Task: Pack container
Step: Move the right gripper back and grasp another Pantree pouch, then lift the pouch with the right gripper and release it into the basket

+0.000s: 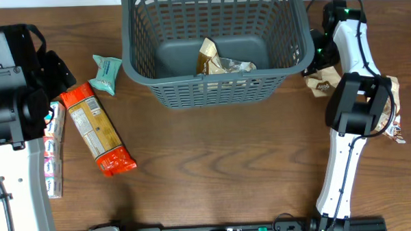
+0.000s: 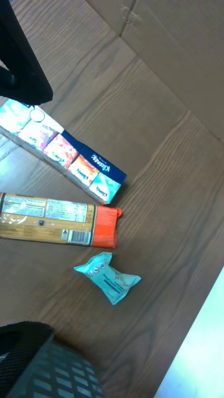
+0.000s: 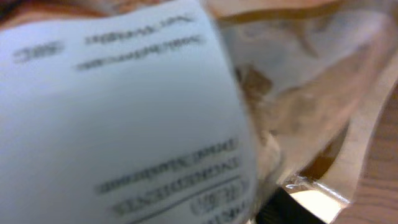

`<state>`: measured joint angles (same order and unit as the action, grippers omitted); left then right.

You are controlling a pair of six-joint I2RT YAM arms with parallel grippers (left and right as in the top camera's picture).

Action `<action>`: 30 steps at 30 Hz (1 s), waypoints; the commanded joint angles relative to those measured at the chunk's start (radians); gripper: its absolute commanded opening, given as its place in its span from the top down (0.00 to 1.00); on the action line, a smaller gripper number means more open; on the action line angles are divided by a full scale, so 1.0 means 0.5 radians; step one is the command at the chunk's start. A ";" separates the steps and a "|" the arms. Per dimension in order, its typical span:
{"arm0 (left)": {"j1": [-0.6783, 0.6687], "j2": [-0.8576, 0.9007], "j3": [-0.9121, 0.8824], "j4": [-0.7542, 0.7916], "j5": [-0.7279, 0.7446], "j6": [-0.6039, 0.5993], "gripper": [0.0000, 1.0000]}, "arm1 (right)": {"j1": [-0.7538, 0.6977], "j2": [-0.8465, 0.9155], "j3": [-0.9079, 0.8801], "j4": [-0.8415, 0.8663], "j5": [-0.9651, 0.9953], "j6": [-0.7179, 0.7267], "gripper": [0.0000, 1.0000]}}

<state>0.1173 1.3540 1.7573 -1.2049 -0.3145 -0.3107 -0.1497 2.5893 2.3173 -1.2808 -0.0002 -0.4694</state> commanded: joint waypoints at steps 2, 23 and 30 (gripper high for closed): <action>0.010 -0.004 0.005 -0.005 -0.017 -0.011 0.00 | 0.027 0.095 -0.072 0.010 -0.026 0.001 0.99; 0.010 -0.004 0.005 -0.007 -0.017 -0.011 0.00 | 0.053 -0.102 -0.038 -0.031 -0.023 0.002 0.99; 0.010 -0.004 0.005 -0.022 -0.017 -0.011 0.00 | 0.020 -0.539 -0.038 0.050 -0.023 0.001 0.99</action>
<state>0.1173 1.3540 1.7573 -1.2083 -0.3145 -0.3111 -0.1333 2.4817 2.2864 -1.2675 -0.0044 -0.4717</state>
